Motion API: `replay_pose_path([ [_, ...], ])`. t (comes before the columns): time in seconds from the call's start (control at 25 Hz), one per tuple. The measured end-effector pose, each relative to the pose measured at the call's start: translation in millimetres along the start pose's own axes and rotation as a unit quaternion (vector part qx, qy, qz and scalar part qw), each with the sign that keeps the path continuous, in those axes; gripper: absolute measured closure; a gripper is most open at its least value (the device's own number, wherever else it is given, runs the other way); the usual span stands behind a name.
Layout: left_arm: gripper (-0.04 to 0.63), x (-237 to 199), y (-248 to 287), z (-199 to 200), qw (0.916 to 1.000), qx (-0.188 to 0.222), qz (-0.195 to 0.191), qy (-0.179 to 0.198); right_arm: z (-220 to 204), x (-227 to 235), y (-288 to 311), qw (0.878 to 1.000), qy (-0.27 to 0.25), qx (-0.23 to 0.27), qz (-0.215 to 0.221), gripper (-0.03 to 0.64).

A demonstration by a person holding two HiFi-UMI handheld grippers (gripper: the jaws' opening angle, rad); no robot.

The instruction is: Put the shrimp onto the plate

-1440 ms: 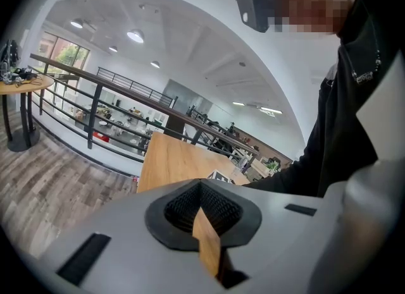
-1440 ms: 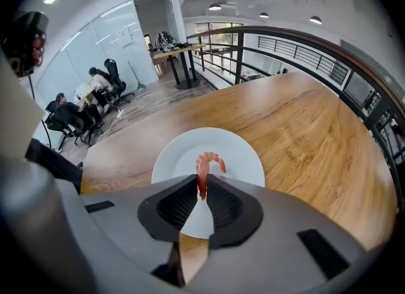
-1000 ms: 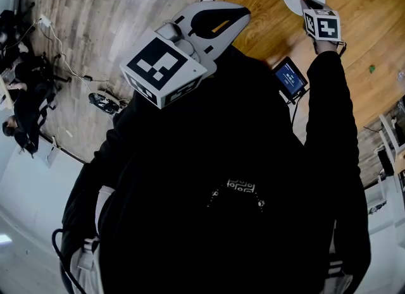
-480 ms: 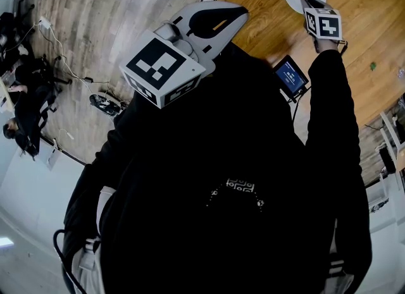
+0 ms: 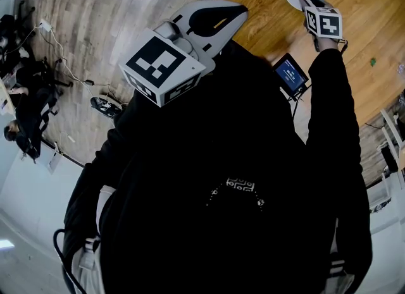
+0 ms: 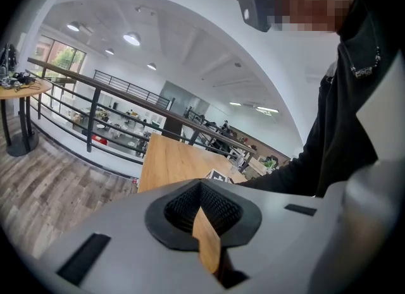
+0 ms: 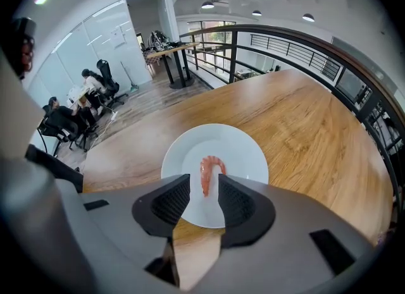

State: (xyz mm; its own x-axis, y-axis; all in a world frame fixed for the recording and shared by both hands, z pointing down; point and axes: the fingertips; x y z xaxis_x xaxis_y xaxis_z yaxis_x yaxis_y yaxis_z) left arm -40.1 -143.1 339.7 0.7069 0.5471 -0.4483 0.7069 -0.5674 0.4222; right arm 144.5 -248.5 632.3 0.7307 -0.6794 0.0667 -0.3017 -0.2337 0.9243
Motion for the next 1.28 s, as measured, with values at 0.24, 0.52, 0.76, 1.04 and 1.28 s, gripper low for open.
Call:
replay_pose_path([
  [0.24,0.597,12.7,-8.0,4.9,0.9996,0.006,-0.017,0.02,-8.3,-1.9,-7.1,0.999,0.026,0.023,0.005,0.465],
  [0.52,0.597,23.8,-5.1,13.0,0.9983,0.001,-0.032,0.048,-24.3,3.4,-21.2,0.994,0.096,0.048,0.028,0.44],
  [0.76,0.597,27.7,-2.9,18.7,0.9963,0.0,-0.051,0.069,-22.3,-2.8,-45.0,0.989,0.117,0.091,0.028,0.443],
  [1.04,0.597,47.0,14.8,35.9,0.9888,-0.002,-0.113,0.097,-21.8,-11.5,-90.4,0.979,0.124,0.148,0.065,0.568],
  [1.28,0.597,54.1,16.5,50.7,0.9833,0.012,-0.134,0.123,-22.0,-28.8,-155.3,0.967,0.14,0.211,0.029,0.588],
])
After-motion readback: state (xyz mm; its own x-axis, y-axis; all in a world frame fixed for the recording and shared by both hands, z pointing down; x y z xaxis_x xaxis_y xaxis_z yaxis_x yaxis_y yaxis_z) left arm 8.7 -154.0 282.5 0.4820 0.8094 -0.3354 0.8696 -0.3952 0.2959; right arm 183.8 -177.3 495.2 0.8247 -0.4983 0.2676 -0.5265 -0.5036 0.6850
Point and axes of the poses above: the fingertips, and each gripper's own axes: y forward along the fingers, x to its right, z out of its top
